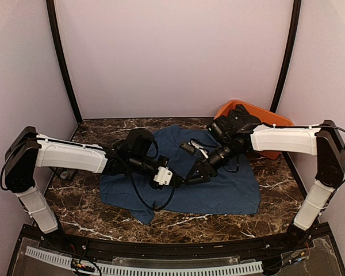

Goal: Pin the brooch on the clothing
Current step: Pass from the right arm to the left, then pass from the left arm to the right

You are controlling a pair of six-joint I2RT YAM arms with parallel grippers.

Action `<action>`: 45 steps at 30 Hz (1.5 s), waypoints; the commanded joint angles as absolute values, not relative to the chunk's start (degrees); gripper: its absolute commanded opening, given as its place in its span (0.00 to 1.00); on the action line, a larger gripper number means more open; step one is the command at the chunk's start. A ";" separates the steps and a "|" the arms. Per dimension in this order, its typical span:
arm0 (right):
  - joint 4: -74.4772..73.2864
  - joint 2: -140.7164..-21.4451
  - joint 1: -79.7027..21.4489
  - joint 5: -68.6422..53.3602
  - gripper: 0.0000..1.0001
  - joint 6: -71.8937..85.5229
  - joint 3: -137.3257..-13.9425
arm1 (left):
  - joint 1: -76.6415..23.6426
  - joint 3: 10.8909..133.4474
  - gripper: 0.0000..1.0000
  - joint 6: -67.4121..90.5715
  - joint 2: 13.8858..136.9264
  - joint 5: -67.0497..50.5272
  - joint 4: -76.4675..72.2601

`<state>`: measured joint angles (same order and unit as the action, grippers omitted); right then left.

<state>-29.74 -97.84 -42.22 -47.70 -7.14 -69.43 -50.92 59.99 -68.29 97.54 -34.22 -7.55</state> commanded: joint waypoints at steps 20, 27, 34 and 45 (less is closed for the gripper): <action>-2.69 -71.71 -39.38 -33.96 0.98 -9.25 -51.19 | -48.82 62.18 0.01 -13.81 87.26 -33.46 -5.46; 3.35 -76.02 -40.60 -40.87 0.74 -8.48 -53.52 | -45.18 65.42 0.01 9.48 90.65 -46.16 -12.11; 24.15 -75.05 -40.61 -43.76 0.63 0.61 -47.00 | -43.91 51.03 0.01 24.71 86.51 -44.12 -42.81; 52.10 -84.16 -41.37 -42.34 0.52 23.21 -42.84 | -43.92 45.37 0.01 28.36 84.86 -41.70 -56.27</action>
<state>40.95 -80.31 -40.45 -41.17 14.13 -41.56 -43.77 46.24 25.91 86.96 -41.87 -49.58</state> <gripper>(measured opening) 0.527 0.021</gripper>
